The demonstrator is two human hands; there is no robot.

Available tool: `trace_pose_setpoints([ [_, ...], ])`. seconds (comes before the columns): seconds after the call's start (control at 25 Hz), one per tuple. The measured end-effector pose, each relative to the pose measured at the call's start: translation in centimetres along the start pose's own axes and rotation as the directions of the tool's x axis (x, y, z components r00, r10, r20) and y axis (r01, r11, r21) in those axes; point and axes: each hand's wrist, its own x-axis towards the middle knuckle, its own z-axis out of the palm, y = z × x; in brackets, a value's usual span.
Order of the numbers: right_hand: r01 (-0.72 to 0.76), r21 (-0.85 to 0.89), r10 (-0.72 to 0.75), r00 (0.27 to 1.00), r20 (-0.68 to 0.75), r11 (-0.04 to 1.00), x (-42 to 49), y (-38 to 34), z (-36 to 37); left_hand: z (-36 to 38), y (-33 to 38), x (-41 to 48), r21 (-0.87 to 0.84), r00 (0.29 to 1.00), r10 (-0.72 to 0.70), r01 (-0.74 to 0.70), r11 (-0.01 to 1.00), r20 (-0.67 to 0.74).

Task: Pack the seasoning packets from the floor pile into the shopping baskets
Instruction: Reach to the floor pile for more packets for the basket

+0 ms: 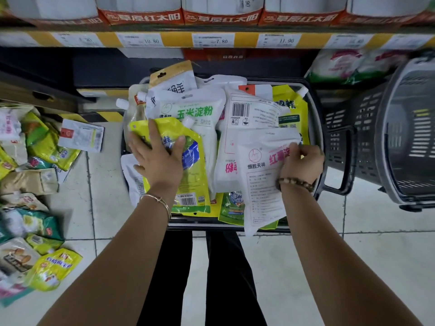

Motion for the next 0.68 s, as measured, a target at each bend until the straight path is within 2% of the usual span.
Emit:
trace_pose_setpoints([
  [0.08, -0.003, 0.075, 0.010, 0.996, -0.088, 0.997, 0.7, -1.2, 0.1, 0.6, 0.8, -0.7, 0.062, 0.996, 0.092, -0.091, 0.994, -0.018],
  [0.16, 0.012, 0.143, 0.008, 0.990, -0.139, 0.990, 1.9, -2.4, 0.1, 1.2, 1.6, -1.4, 0.090, 0.993, 0.115, -0.113, 0.989, -0.009],
  [0.28, 0.073, 0.183, -0.062, 0.996, -0.068, 0.980, 1.7, -3.3, 0.1, 1.6, 2.1, -2.1, 0.187, 0.988, 0.156, -0.156, 0.970, 0.017],
  [0.32, 0.158, 0.117, -0.158, 0.987, -0.005, 0.981, 0.9, -2.9, 0.3, 1.7, 2.1, -2.4, 0.221, 0.983, 0.181, -0.184, 0.958, 0.034],
  [0.36, 0.275, -0.031, -0.272, 0.958, 0.090, 0.961, -0.3, -2.2, 0.6, 1.9, 2.1, -2.9, 0.255, 0.977, 0.209, -0.215, 0.943, 0.049],
  [0.44, 0.487, -0.320, -0.396, 0.865, 0.309, 0.813, -2.6, -0.4, 1.2, 2.4, 1.8, -4.0, 0.316, 0.958, 0.280, -0.285, 0.905, 0.062],
  [0.48, 0.537, -0.380, -0.408, 0.835, 0.370, 0.753, -3.2, 0.3, 1.5, 2.7, 1.5, -4.4, 0.337, 0.948, 0.313, -0.312, 0.888, 0.054],
  [0.68, 0.527, -0.466, -0.423, 0.850, 0.315, 0.711, -2.8, 0.3, 3.2, 4.6, 1.5, -4.3, 0.377, 0.946, 0.320, -0.282, 0.883, -0.042],
])
